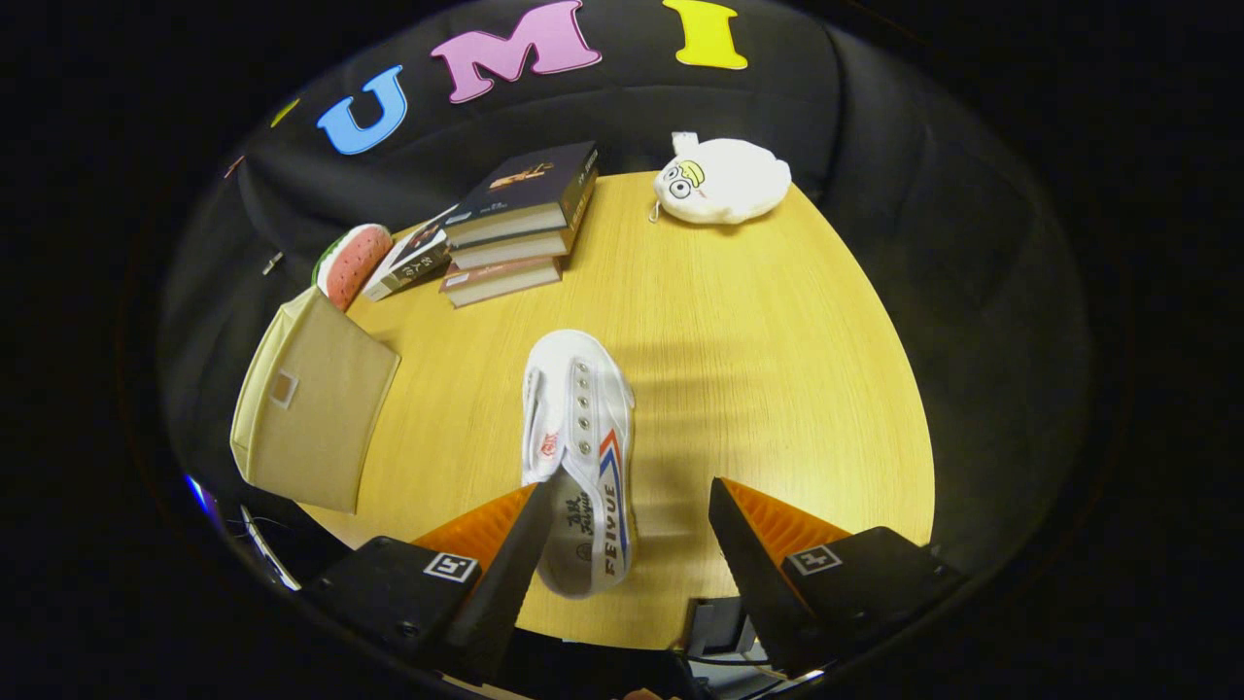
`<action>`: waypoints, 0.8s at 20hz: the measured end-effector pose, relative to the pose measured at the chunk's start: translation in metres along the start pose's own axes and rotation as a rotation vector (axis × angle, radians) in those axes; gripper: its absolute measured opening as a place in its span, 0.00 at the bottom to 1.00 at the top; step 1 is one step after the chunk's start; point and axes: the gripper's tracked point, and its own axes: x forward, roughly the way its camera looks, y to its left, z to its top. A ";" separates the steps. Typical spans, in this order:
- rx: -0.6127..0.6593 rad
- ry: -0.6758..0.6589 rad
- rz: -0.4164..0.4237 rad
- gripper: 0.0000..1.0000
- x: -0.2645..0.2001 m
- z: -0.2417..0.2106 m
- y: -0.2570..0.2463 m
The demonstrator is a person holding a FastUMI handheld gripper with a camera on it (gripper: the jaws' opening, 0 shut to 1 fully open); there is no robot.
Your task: Open the storage box then place both shoes into the box .Put the left shoe in first, then the right shoe, with the right side of both shoes facing outward in a uniform manner.
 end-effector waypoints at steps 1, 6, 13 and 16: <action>-0.016 0.009 -0.007 0.99 0.005 -0.002 -0.002; -0.064 0.009 -0.055 0.99 0.037 0.001 -0.008; -0.106 -0.059 -0.127 0.99 0.066 0.017 -0.010; -0.062 -0.034 -0.071 0.93 0.076 0.019 0.000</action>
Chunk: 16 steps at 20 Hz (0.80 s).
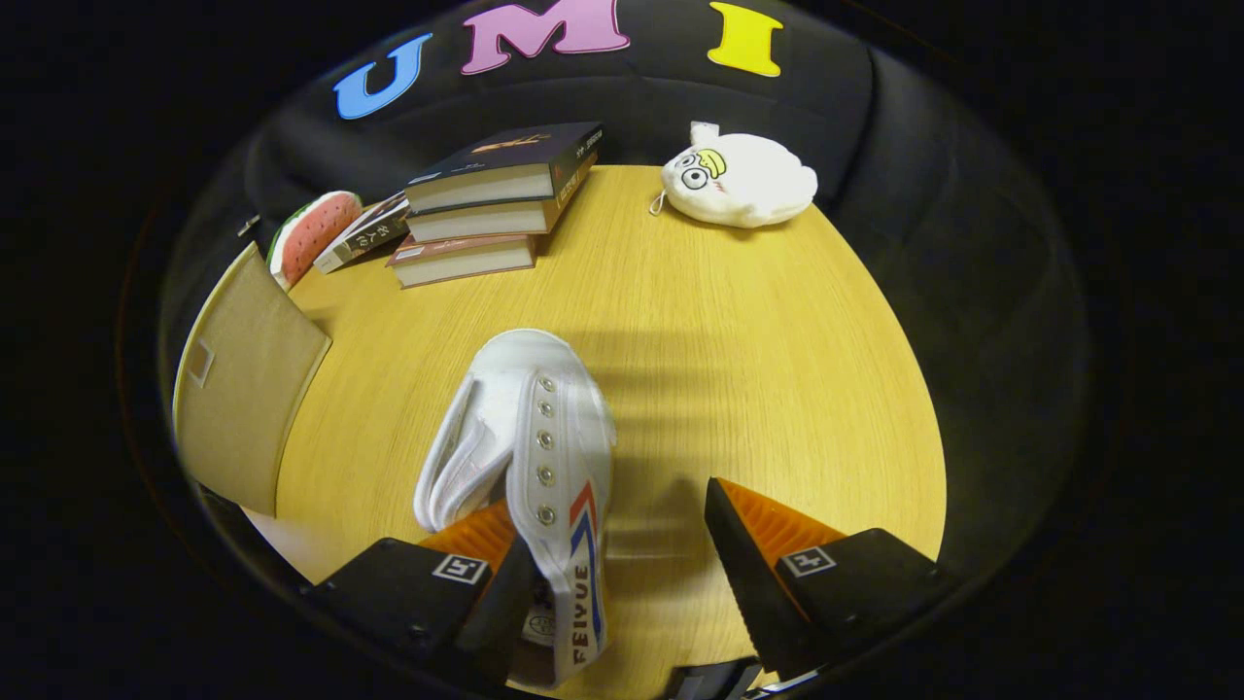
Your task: Open the storage box then place both shoes into the box .Put the left shoe in first, then the right shoe, with the right side of both shoes facing outward in a uniform manner.
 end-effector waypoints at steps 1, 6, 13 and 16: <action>0.033 0.012 0.030 0.88 0.003 0.000 0.006; 0.165 0.040 0.047 0.31 0.010 0.001 0.013; 0.400 0.098 0.085 0.07 0.008 0.000 0.008; 0.476 0.099 0.117 0.05 -0.003 0.004 0.019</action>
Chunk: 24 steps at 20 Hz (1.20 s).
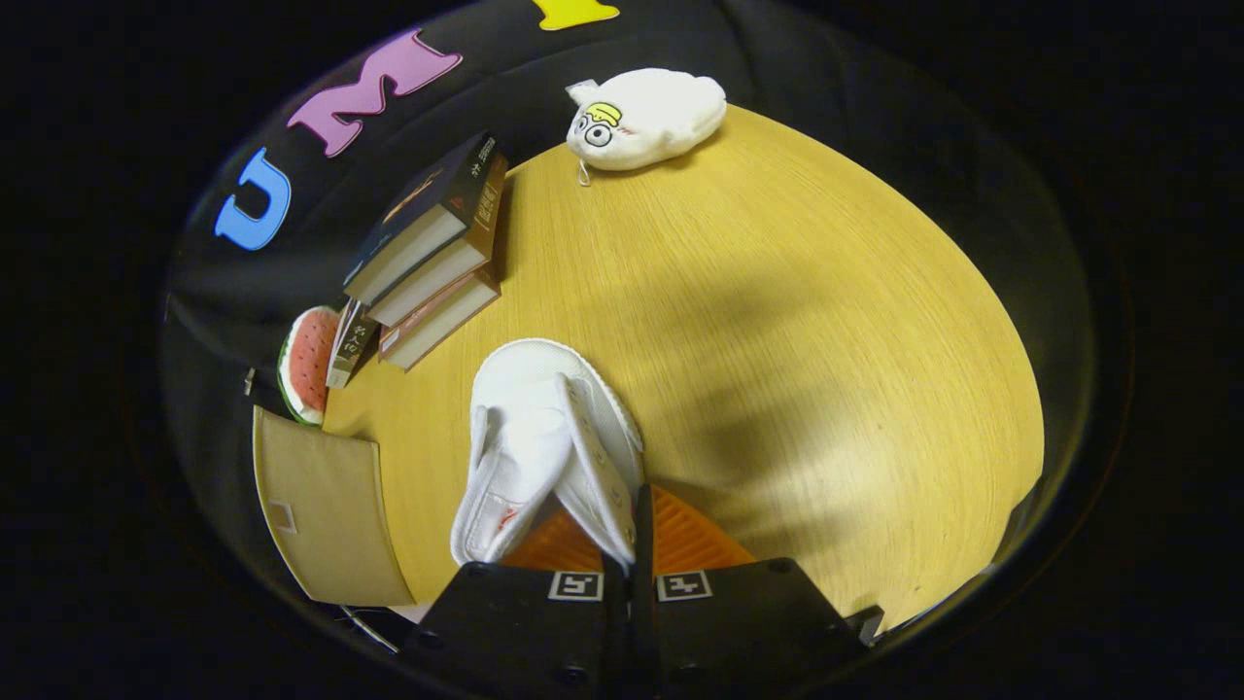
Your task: Open the storage box then place both shoes into the box .Put the left shoe in first, then the right shoe, with the right side of both shoes facing outward in a uniform manner.
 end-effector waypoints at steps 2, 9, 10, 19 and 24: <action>0.025 -0.012 0.010 0.05 -0.011 0.002 0.008; 0.010 -0.060 -0.015 0.05 -0.065 0.007 0.051; 0.008 -0.068 -0.012 0.05 -0.074 0.008 0.062; 0.072 -0.151 0.072 0.05 -0.133 -0.004 0.200; 0.078 -0.148 0.142 0.05 -0.138 -0.030 0.291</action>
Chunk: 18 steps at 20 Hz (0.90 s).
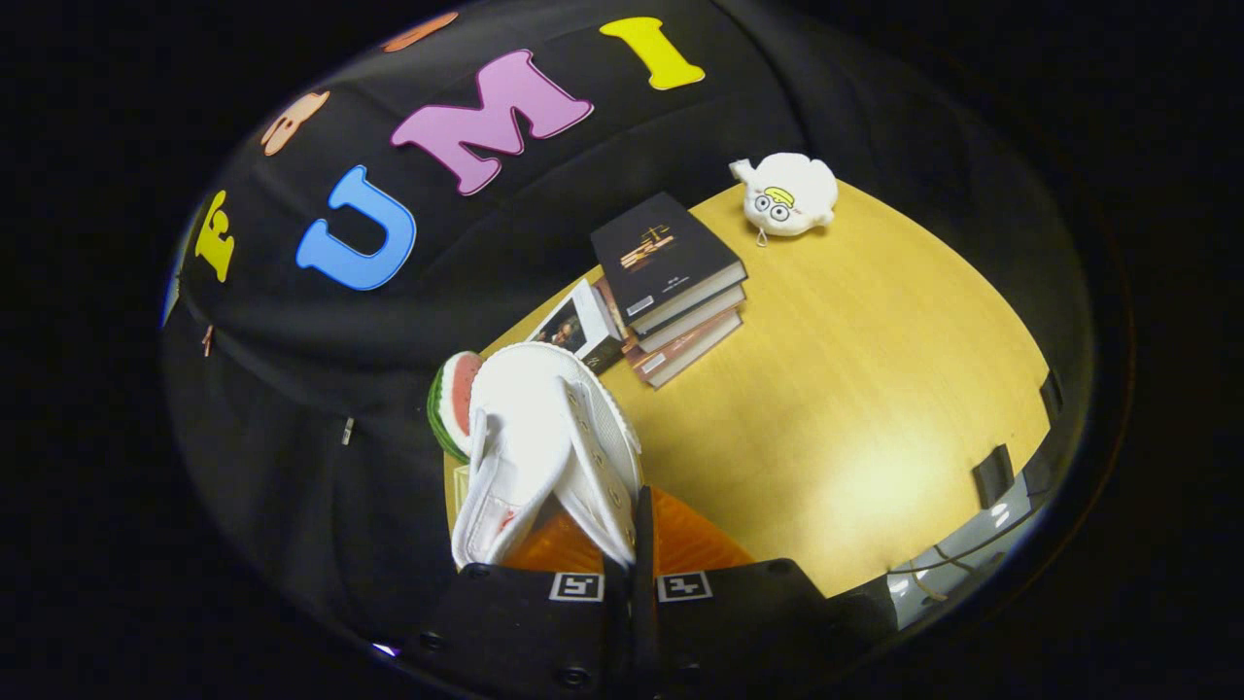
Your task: Open the storage box then place both shoes into the box .Put the left shoe in first, then the right shoe, with the right side of both shoes facing outward in a uniform manner.
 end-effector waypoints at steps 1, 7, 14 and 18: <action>-0.008 0.012 0.004 0.05 0.005 -0.009 0.014; -0.040 0.053 -0.007 0.05 0.046 -0.051 0.064; -0.059 0.084 -0.070 0.06 0.065 -0.075 0.070; -0.043 0.098 -0.041 0.25 0.065 -0.082 0.080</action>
